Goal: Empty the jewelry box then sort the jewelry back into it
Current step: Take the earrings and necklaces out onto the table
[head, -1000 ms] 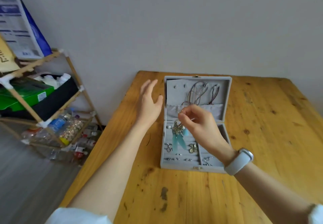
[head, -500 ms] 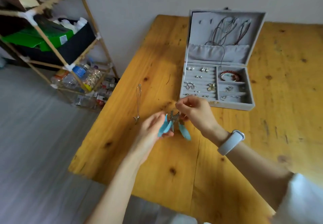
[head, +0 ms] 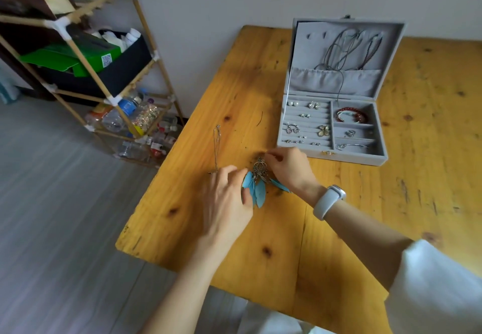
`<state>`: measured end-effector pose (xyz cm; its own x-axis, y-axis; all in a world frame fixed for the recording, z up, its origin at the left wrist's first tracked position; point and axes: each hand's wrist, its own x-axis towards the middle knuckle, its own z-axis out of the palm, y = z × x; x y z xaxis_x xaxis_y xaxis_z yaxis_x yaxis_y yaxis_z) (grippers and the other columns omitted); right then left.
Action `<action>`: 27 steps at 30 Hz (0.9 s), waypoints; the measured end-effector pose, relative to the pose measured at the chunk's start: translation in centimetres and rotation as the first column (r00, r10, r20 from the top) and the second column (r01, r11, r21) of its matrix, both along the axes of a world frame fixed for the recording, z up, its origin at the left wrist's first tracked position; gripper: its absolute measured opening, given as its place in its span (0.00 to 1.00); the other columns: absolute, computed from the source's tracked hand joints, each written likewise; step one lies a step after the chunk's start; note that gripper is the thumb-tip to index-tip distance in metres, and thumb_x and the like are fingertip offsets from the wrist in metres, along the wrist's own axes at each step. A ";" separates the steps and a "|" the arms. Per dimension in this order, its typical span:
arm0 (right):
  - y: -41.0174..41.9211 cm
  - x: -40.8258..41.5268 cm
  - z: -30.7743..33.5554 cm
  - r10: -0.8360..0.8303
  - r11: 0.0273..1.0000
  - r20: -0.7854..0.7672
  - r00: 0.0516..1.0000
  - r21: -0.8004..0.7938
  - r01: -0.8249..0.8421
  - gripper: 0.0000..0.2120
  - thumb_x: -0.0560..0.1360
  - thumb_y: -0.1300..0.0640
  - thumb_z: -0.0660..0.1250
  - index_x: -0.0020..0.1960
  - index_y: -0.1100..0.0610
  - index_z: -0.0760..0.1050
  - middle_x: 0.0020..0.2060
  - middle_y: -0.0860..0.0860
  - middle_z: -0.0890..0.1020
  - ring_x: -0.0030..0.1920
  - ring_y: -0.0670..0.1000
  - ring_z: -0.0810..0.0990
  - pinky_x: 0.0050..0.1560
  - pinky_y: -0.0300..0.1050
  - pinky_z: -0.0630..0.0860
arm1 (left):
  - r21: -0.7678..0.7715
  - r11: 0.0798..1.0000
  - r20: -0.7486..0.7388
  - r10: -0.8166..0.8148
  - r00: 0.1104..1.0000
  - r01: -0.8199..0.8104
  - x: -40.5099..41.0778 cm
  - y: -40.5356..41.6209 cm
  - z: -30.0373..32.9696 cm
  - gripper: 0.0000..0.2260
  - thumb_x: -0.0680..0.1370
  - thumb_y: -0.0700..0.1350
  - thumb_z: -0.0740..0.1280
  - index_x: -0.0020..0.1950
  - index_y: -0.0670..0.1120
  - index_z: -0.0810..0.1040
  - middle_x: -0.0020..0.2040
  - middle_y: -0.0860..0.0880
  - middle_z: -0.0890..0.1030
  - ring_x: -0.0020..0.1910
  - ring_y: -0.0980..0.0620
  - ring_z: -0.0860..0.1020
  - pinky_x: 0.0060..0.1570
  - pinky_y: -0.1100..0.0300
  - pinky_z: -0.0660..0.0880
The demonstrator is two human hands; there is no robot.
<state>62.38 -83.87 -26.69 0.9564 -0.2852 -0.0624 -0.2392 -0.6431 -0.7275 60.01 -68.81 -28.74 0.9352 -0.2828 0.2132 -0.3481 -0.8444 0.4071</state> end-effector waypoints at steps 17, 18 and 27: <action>-2.5 -4.2 1.2 0.121 0.990 0.148 0.981 0.048 -0.130 0.14 0.76 0.66 0.57 0.55 0.58 0.77 0.50 0.51 0.81 0.49 0.52 0.81 0.53 0.41 0.74 | -0.104 0.978 0.015 -0.178 0.984 0.178 3.5 -0.6 1.3 0.20 0.72 0.51 0.56 0.58 0.47 0.78 0.63 0.52 0.75 0.63 0.52 0.68 0.60 0.53 0.61; -3.3 -3.7 1.7 0.114 0.992 0.161 0.980 0.026 -0.120 0.14 0.76 0.66 0.57 0.56 0.58 0.77 0.51 0.51 0.81 0.50 0.52 0.80 0.54 0.44 0.75 | -0.127 0.976 0.001 -0.180 0.984 0.179 4.4 -1.3 2.0 0.20 0.72 0.49 0.56 0.59 0.45 0.78 0.63 0.50 0.75 0.63 0.50 0.69 0.62 0.52 0.61; -13.1 3.9 6.8 -0.131 0.980 0.300 0.945 -0.102 0.169 0.12 0.77 0.61 0.59 0.58 0.57 0.75 0.45 0.56 0.84 0.45 0.56 0.81 0.51 0.53 0.76 | -0.090 0.944 0.130 -0.304 0.944 0.316 13.5 -12.4 8.8 0.20 0.77 0.41 0.60 0.69 0.44 0.67 0.72 0.47 0.63 0.70 0.48 0.61 0.69 0.46 0.60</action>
